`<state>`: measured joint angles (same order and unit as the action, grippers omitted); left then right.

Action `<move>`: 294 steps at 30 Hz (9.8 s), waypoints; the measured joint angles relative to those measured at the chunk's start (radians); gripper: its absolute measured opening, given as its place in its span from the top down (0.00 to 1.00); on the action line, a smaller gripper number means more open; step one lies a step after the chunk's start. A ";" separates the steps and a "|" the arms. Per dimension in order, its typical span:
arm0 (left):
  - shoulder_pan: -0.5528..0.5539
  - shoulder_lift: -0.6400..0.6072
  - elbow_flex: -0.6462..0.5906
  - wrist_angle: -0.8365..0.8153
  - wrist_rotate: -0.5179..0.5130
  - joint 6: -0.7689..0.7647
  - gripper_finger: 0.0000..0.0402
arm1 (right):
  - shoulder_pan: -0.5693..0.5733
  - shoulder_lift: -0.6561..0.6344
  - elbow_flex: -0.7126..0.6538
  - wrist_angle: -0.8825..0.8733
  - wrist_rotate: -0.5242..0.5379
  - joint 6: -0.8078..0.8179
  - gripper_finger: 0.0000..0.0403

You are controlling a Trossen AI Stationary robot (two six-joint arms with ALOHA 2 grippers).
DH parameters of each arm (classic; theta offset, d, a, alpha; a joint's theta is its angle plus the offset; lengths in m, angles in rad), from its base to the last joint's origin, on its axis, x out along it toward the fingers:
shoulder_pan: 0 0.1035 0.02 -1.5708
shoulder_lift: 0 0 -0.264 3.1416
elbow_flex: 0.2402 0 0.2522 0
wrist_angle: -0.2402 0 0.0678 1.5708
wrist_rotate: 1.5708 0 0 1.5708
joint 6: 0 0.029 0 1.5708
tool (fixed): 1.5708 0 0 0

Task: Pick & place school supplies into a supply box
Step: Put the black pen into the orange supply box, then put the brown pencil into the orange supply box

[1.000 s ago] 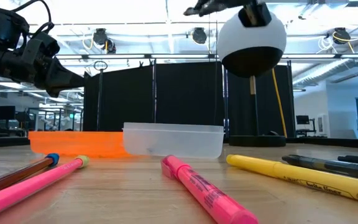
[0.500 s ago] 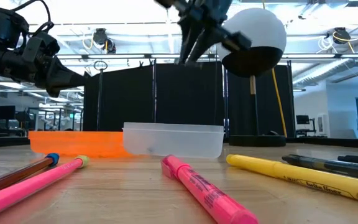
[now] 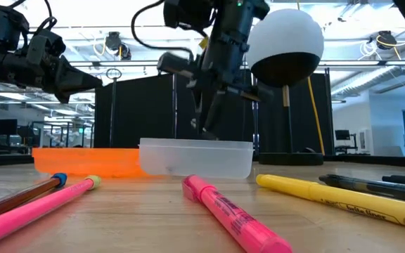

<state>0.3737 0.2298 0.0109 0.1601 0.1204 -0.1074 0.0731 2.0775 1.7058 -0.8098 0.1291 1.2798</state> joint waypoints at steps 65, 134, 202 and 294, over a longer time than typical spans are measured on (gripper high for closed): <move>0.000 0.000 0.000 -0.024 0.012 -0.002 0.92 | 0.104 -0.430 -0.215 0.106 0.473 -0.491 0.75; -0.954 0.853 0.795 -0.800 -0.837 -1.010 1.00 | -0.078 -1.346 -1.559 1.293 -0.213 -1.321 1.00; -0.820 1.741 1.247 -0.925 -0.111 -1.655 0.70 | -0.078 -1.346 -1.558 1.358 -0.213 -1.325 1.00; -0.259 1.823 1.472 -0.832 -0.201 -1.015 0.75 | -0.078 -1.346 -1.558 1.314 -0.210 -1.299 1.00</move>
<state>0.1146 2.0525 1.4830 -0.6723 -0.0811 -1.1229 -0.0048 0.7311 0.1474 0.5037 -0.0807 -0.0196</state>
